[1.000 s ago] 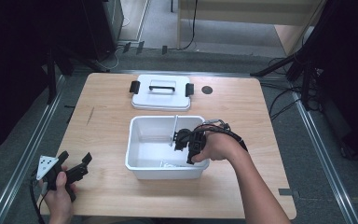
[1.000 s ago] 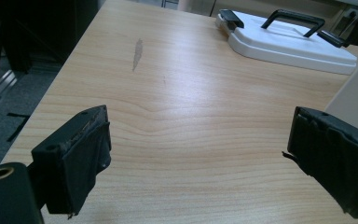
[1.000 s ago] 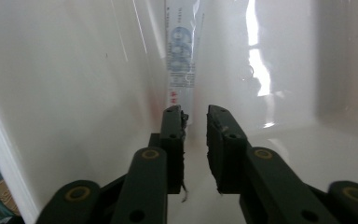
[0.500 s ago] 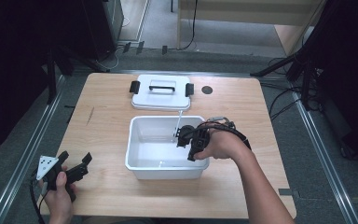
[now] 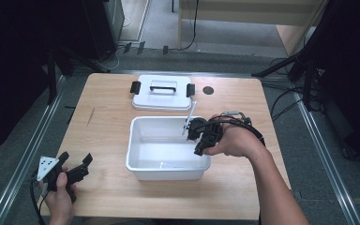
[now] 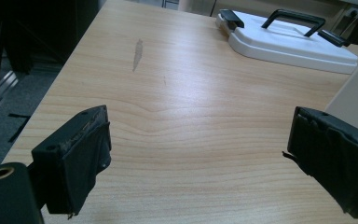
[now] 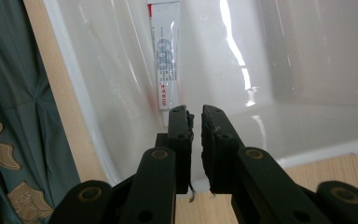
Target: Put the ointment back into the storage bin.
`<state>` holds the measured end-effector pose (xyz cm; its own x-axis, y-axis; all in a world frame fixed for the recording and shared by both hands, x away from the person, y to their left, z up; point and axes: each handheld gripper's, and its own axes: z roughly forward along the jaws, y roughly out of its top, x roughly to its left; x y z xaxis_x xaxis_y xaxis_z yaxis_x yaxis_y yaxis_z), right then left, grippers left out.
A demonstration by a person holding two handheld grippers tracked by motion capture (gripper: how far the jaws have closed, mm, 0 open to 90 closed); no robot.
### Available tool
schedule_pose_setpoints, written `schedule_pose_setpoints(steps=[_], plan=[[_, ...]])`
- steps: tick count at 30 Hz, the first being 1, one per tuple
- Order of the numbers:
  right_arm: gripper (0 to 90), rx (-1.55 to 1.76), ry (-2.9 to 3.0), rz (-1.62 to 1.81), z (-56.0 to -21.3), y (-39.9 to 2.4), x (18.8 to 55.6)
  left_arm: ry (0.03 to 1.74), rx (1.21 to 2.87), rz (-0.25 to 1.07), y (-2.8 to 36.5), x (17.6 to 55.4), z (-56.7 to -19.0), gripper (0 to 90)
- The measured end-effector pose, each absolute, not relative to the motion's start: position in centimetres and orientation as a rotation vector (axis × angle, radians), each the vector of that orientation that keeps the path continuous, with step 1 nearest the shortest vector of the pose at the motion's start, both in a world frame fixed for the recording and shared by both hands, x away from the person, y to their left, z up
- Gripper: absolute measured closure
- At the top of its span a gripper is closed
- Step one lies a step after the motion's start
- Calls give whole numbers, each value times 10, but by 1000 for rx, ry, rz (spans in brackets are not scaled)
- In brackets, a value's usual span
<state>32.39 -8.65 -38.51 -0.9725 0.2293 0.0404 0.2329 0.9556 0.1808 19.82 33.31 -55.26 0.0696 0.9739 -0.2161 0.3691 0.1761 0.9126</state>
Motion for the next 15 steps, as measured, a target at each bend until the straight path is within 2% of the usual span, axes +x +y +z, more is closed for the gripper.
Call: schedule_pose_setpoints(steps=[15], plan=[[823, -494, -3091, -402, -360, -131, 322, 1477, 1360, 786, 332, 198, -553, 69]])
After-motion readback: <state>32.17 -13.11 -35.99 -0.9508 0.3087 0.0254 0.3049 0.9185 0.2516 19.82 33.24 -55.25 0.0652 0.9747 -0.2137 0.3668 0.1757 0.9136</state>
